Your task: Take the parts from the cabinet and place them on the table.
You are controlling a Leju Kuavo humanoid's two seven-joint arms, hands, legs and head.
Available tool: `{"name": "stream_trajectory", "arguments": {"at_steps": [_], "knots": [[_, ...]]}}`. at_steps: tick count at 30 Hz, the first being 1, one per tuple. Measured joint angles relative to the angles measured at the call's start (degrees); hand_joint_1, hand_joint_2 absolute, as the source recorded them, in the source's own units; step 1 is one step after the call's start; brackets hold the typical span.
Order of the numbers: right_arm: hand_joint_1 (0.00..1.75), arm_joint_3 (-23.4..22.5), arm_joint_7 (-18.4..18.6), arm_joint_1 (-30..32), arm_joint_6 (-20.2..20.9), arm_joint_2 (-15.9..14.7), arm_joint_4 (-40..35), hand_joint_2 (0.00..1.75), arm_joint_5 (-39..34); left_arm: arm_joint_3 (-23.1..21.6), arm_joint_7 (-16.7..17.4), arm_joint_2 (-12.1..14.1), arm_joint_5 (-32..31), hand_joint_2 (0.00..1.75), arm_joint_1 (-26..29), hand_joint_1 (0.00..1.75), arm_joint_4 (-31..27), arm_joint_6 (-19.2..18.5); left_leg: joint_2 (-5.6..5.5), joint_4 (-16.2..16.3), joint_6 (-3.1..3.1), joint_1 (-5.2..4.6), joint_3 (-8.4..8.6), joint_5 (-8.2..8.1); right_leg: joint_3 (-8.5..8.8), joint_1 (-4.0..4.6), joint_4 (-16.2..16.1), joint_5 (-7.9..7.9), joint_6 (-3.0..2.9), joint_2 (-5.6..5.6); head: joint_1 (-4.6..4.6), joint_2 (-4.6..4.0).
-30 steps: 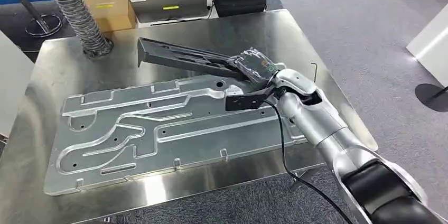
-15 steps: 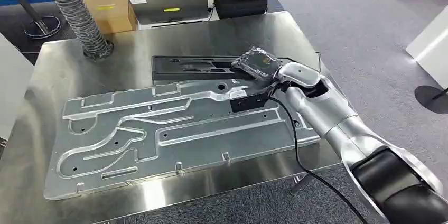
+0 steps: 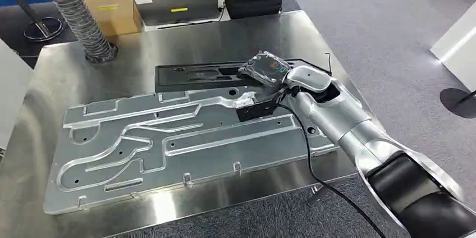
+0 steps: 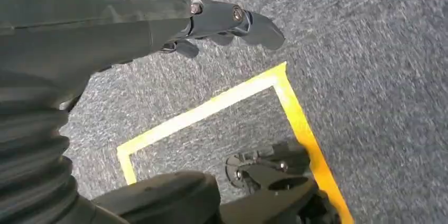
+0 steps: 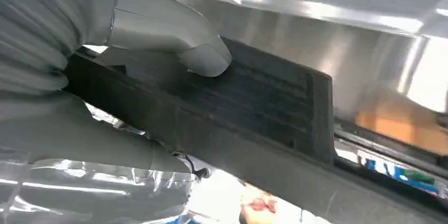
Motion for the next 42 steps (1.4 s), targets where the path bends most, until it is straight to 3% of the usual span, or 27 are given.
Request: {"name": "stream_trajectory", "arguments": {"at_steps": [2,3,5,6,7,8,11,12,15,17,18,20,21,22,23,24,26,27,31,32,33,36,37,38,39,41,42], "knots": [[1.75,0.4,0.1,-0.1,0.0,-0.4,0.1,1.75,0.1,0.0,0.0,0.0,0.0,1.75,0.0,0.00,0.0,0.0,-0.11,1.1,-0.50,0.01,-0.26,-1.09,0.81,-0.69,-0.9,0.36,-0.77,0.03,0.00,0.00],[1.75,0.8,0.1,-0.3,0.0,-0.8,0.1,1.75,0.1,0.0,0.0,0.0,0.0,1.75,0.0,0.00,0.0,0.0,-0.34,3.9,-0.52,0.03,-1.38,-2.95,0.94,-0.76,-0.9,0.29,-1.19,-0.19,-0.02,0.00],[1.75,1.7,0.1,-0.4,0.0,-1.5,0.2,1.75,0.1,0.0,0.0,0.0,-0.1,1.75,0.1,0.00,0.0,0.0,-0.63,13.7,-0.76,0.25,-5.77,-7.41,1.09,-0.66,-0.9,0.13,-1.43,-0.20,0.00,0.00],[1.75,2.3,0.1,-0.4,0.0,-1.8,0.3,1.75,0.1,0.0,0.1,0.0,-0.1,1.75,0.1,0.00,0.0,0.0,-0.63,17.6,-0.88,0.27,-7.72,-8.62,1.10,-0.62,-0.9,0.09,-1.47,-0.20,0.00,0.00],[0.00,2.7,0.1,-0.3,0.0,-2.1,0.5,0.00,0.1,0.0,0.1,0.0,-0.1,1.75,0.1,0.00,0.0,0.0,-0.62,19.1,-0.92,0.27,-8.63,-8.39,1.14,-0.62,-0.8,0.03,-1.51,-0.17,0.00,0.00],[0.00,3.0,0.1,-0.3,0.0,-2.3,0.5,0.00,0.1,0.0,0.1,0.0,-0.1,1.75,0.1,0.00,0.0,0.0,-0.61,17.4,-0.89,0.29,-8.00,-6.72,1.23,-0.63,-0.8,-0.09,-1.48,-0.13,0.00,0.00],[0.00,3.6,0.1,-0.5,-0.2,-3.0,0.5,0.00,0.1,0.0,0.4,0.0,-0.3,1.75,0.0,0.00,0.0,0.2,-0.23,2.6,-0.18,0.30,-1.11,1.03,1.81,-0.62,-0.1,-0.81,-0.94,0.02,0.00,0.00],[0.00,3.8,0.1,-0.6,-0.2,-3.2,0.5,0.00,0.1,0.0,0.5,0.0,-0.3,0.00,0.0,0.00,0.0,0.2,0.12,1.7,-0.04,-0.12,-0.20,0.07,1.57,-0.10,0.2,-1.02,-0.58,-0.02,0.00,0.00],[0.00,4.1,0.3,-0.6,-0.4,-3.3,0.7,0.00,-0.3,0.0,1.3,0.1,-0.1,0.00,-0.1,0.00,0.0,0.5,-0.29,0.9,0.50,-0.19,-0.33,-0.17,1.20,-0.26,0.1,-0.67,0.20,-0.12,-0.02,0.00],[0.00,4.2,0.5,-0.7,-0.4,-3.2,0.9,0.00,-0.6,0.0,1.9,0.1,0.3,0.00,-0.1,0.00,0.0,0.3,0.01,0.1,1.33,0.28,0.00,0.38,1.14,-0.50,0.9,-1.39,0.93,-0.17,0.00,0.00],[0.00,4.3,0.6,-0.9,-0.4,-3.1,0.9,0.00,-0.7,0.0,2.0,0.1,0.4,0.00,-0.1,0.00,0.0,0.2,0.05,-0.1,1.61,0.29,0.01,0.48,0.17,-0.48,2.9,-2.99,1.32,-0.30,0.00,0.00],[0.00,4.4,0.7,-1.0,-0.4,-2.6,1.2,0.00,-0.9,0.0,2.4,0.1,0.5,0.00,-0.2,0.00,0.0,-0.2,0.13,-0.1,1.72,0.24,-0.08,0.54,-4.25,-0.58,12.0,-7.62,2.00,-0.36,0.00,0.00],[0.00,4.5,0.7,-0.8,-0.4,-2.3,1.4,0.00,-0.9,0.0,2.4,0.1,0.5,0.00,-0.1,0.00,0.0,-0.2,0.22,-0.1,1.72,0.22,-0.09,0.53,-6.34,-0.61,16.1,-9.05,2.17,-0.37,0.00,0.00],[0.00,4.6,0.8,-0.6,-0.5,-2.0,1.7,0.00,-1.0,0.0,2.5,0.1,0.5,0.00,-0.1,0.00,0.0,-0.3,0.28,0.0,1.72,0.22,-0.09,0.53,-7.56,-0.65,18.3,-9.18,2.23,-0.37,0.00,0.00],[0.00,4.7,0.8,-0.4,-0.5,-1.9,1.9,0.00,-1.1,0.0,2.6,0.1,0.4,0.00,-0.1,0.00,0.0,-0.3,0.29,0.0,1.71,0.22,-0.06,0.52,-7.28,-0.75,17.2,-7.91,2.25,-0.39,0.00,0.00],[0.00,4.8,0.8,-0.4,-0.6,-1.8,2.0,0.00,-1.1,0.0,2.6,0.1,0.4,0.00,-0.1,0.00,0.0,-0.4,0.28,0.0,1.65,0.23,-0.02,0.48,-5.54,-0.84,13.6,-5.56,2.21,-0.40,0.00,0.00],[0.00,4.7,0.9,-0.5,-0.9,-1.7,2.2,0.00,-1.4,0.0,2.9,0.1,0.4,0.00,-0.1,0.00,0.0,-0.7,0.24,0.1,1.36,0.23,0.11,0.30,0.03,-0.88,2.4,-0.64,1.93,-0.29,0.00,0.00],[0.00,4.7,0.9,-0.5,-1.1,-1.7,2.2,0.00,-1.5,0.0,3.1,0.1,0.5,0.00,-0.1,0.00,0.0,-0.8,0.17,0.2,1.09,0.05,0.12,0.27,0.96,-0.68,0.0,-0.66,1.51,0.22,0.00,0.00],[0.00,4.7,1.0,-0.2,-1.4,-1.6,2.4,0.00,-1.6,0.1,3.6,0.0,1.0,0.00,-0.2,0.00,0.0,-1.2,0.02,0.1,-0.22,-0.01,0.12,0.67,0.61,-0.21,-0.1,0.26,0.00,0.05,0.00,0.00],[0.00,4.7,1.0,-0.2,-1.4,-1.6,2.4,0.00,-1.6,0.1,3.7,0.1,1.1,0.00,-0.2,0.00,0.0,-1.2,0.03,0.4,-0.51,0.04,-0.20,-0.20,0.85,-0.91,-0.6,0.69,-0.60,-0.10,0.00,0.00],[0.00,4.7,1.0,-0.3,-1.5,-1.7,2.4,0.00,-1.7,0.1,3.8,0.1,1.1,0.00,-0.2,0.00,0.0,-1.2,-0.17,2.0,-0.62,0.04,-0.62,-1.90,0.78,-0.84,-0.8,0.90,-1.00,-0.10,0.00,0.00],[0.00,4.9,1.0,-0.1,-1.5,-2.3,2.4,0.00,-1.7,0.1,3.8,0.1,1.1,0.00,-0.1,0.00,0.0,-1.2,-0.59,15.3,-0.89,0.26,-5.37,-9.26,-0.14,-0.61,-0.8,1.46,-1.54,-0.23,0.00,0.00],[0.00,4.9,1.0,0.0,-1.4,-2.4,2.4,0.00,-1.7,0.1,3.8,0.1,1.1,0.00,-0.1,0.00,0.0,-1.3,-0.59,18.5,-0.96,0.26,-6.29,-10.30,-0.50,-0.56,-0.7,1.73,-1.57,-0.22,0.00,0.00],[0.00,4.9,1.0,0.2,-1.4,-2.4,2.4,0.00,-1.7,0.1,3.8,0.1,1.1,0.00,0.0,0.00,0.0,-1.4,-0.59,18.5,-0.97,0.27,-5.77,-9.85,-0.82,-0.56,-0.6,2.00,-1.55,-0.19,0.00,0.00],[0.00,4.9,1.0,0.3,-1.4,-2.4,2.4,0.00,-1.7,0.1,3.8,0.1,1.1,0.00,-0.1,0.00,0.0,-1.4,-0.59,15.8,-0.88,0.26,-3.98,-8.36,-1.12,-0.56,-0.5,2.24,-1.46,-0.13,-0.02,0.00],[0.00,4.8,1.0,0.2,-1.4,-2.4,2.4,0.00,-1.8,0.1,3.8,0.1,1.1,0.00,-0.2,0.00,0.0,-1.4,-0.40,4.5,-0.39,0.26,2.81,-3.91,-1.63,-0.56,-0.1,2.64,-1.08,-0.05,0.00,0.00],[0.00,4.8,1.0,0.1,-1.4,-2.4,2.4,0.00,-1.8,0.1,3.8,0.1,1.1,0.00,-0.3,0.00,0.0,-1.4,0.27,0.6,-0.08,0.13,4.73,-4.40,-1.94,-0.45,0.2,2.85,-0.76,-0.05,-0.02,0.00]]}}
